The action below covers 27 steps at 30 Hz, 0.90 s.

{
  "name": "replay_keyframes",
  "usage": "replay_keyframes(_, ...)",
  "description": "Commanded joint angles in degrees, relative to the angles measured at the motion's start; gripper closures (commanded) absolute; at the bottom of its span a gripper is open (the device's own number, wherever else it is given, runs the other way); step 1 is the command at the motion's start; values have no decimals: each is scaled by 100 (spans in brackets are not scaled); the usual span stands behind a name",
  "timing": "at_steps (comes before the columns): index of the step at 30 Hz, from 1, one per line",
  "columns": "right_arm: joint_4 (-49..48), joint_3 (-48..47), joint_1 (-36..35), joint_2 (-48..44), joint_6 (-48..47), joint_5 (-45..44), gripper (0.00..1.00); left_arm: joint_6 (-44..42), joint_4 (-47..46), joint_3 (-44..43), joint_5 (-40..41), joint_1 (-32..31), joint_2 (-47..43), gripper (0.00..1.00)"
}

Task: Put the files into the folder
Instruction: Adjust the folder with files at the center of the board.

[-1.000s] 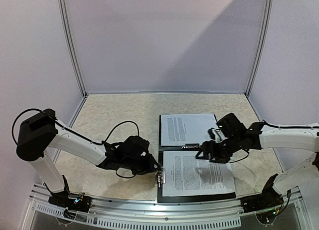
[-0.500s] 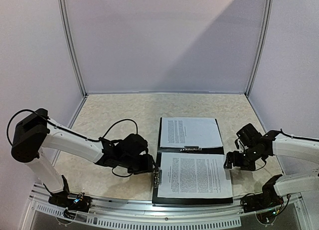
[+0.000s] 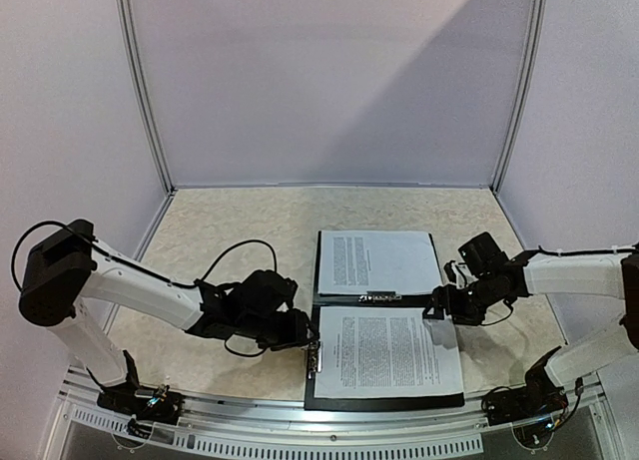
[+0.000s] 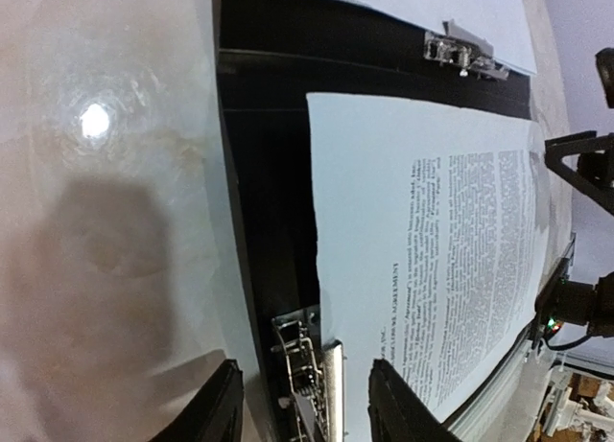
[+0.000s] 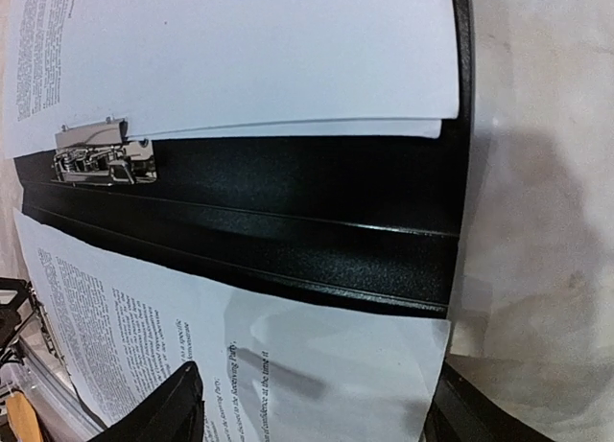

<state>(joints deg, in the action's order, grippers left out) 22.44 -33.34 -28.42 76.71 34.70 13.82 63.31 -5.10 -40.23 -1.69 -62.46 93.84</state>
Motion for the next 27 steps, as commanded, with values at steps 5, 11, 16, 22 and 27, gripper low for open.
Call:
replay_keyframes(5,-82,-1181,-242,1494,-247,275,23,139,278,308,382,-100,-687,56)
replay_keyframes(11,-22,-2198,-533,2560,-265,240,24,290,850,432,583,-92,-1034,56)
replay_keyframes(16,479,-2983,-532,3081,-451,-507,20,511,1494,567,941,-18,-1447,55)
replay_keyframes(22,885,-2973,-547,2281,-476,-974,10,395,1798,677,1228,268,-1968,57)
replay_keyframes(27,1150,-2970,-921,1614,-365,-1029,15,271,1664,682,1042,389,-1843,60)
